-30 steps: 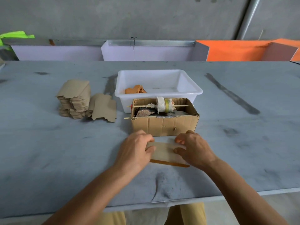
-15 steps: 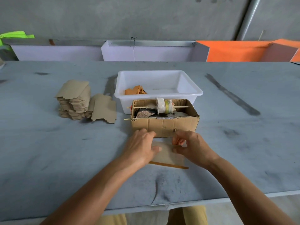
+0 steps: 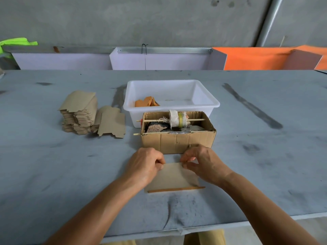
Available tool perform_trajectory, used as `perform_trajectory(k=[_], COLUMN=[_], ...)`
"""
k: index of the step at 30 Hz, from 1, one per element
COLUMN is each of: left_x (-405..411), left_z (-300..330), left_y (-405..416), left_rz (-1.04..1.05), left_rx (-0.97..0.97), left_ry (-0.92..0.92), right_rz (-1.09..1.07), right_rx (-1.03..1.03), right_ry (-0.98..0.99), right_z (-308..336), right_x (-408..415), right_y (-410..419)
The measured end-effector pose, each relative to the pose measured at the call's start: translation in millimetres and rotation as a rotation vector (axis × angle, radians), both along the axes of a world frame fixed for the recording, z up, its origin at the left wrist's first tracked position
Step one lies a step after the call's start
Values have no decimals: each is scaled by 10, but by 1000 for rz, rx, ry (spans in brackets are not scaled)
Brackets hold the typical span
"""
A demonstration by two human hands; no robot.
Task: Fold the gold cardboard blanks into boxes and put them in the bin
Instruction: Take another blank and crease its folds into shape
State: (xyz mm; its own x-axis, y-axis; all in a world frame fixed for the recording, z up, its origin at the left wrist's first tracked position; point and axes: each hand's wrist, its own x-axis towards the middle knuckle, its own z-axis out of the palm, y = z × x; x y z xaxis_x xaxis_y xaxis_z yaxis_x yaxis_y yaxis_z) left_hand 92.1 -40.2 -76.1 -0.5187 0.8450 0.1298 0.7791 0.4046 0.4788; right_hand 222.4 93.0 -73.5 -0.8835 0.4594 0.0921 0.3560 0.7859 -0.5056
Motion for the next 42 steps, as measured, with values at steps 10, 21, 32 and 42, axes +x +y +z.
perform_trajectory(k=[10, 21, 32, 42], left_x=[-36, 96, 306, 253], left_z=[-62, 79, 83, 48], left_y=[-41, -125, -87, -226], left_rz=[-172, -441, -293, -238], left_rx=[82, -14, -293, -200], left_ry=[128, 707, 690, 610], right_rz=[54, 274, 153, 154], right_rx=[128, 784, 602, 545], right_ry=[118, 25, -116, -118], right_z=[-53, 6, -58, -119], right_x=[38, 116, 180, 224], right_y=[7, -137, -267, -193])
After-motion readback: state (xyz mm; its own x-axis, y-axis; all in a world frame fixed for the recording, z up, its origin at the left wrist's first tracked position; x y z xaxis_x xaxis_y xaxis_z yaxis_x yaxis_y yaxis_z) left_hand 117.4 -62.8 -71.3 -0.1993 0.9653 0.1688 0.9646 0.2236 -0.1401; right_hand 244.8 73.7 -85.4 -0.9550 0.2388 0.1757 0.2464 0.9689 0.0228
